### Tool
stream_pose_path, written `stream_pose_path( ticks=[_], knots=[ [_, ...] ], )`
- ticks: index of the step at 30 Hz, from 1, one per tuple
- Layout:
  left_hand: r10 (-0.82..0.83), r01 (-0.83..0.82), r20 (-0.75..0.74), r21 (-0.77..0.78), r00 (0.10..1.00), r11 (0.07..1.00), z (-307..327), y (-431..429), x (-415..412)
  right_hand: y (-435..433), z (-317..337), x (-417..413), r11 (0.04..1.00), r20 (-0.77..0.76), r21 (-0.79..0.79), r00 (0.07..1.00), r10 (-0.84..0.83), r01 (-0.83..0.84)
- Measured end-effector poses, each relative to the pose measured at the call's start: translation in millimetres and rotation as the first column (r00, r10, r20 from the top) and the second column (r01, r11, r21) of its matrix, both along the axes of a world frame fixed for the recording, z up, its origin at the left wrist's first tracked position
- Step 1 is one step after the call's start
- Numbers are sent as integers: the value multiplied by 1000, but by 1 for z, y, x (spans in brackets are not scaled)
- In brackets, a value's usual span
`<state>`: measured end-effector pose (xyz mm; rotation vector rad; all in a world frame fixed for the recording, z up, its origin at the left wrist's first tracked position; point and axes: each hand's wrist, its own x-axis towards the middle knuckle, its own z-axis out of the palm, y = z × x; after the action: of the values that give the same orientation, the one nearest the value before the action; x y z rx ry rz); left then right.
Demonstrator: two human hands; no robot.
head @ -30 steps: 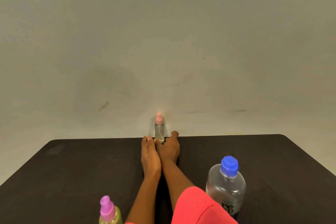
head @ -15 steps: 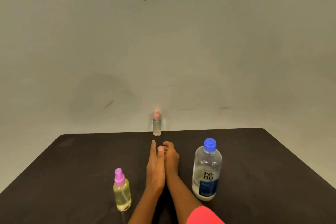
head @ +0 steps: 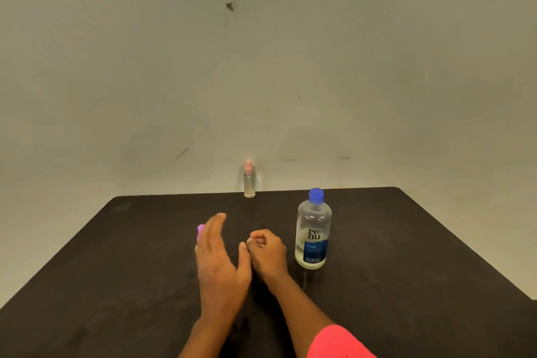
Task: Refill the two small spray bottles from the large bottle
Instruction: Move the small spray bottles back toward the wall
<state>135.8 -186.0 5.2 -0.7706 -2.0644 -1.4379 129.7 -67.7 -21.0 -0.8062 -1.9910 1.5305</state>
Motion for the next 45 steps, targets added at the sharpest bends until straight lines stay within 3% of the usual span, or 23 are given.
stream_pose_path(
  ticks=[5, 10, 18, 29, 45],
  knots=[
    [114, -134, 369, 31, 922, 990, 3, -27, -8, -16, 2, 11, 1000, 27, 2, 1000, -2, 2],
    [-6, 15, 589, -10, 808, 1000, -16, -35, -20, -33, 9, 14, 995, 70, -26, 993, 99, -97],
    [-22, 17, 527, 14, 850, 1000, -21, -37, -18, -57, 10, 10, 935, 91, 133, 943, 320, -330],
    [-159, 160, 486, 40, 859, 986, -21, -12, -25, -44, 2, 4, 969, 56, 226, 994, 90, -101],
    [-140, 121, 515, 69, 846, 990, -23, 47, -83, 2, 3, -52, 953, 81, 303, 996, -32, 6]
  ],
)
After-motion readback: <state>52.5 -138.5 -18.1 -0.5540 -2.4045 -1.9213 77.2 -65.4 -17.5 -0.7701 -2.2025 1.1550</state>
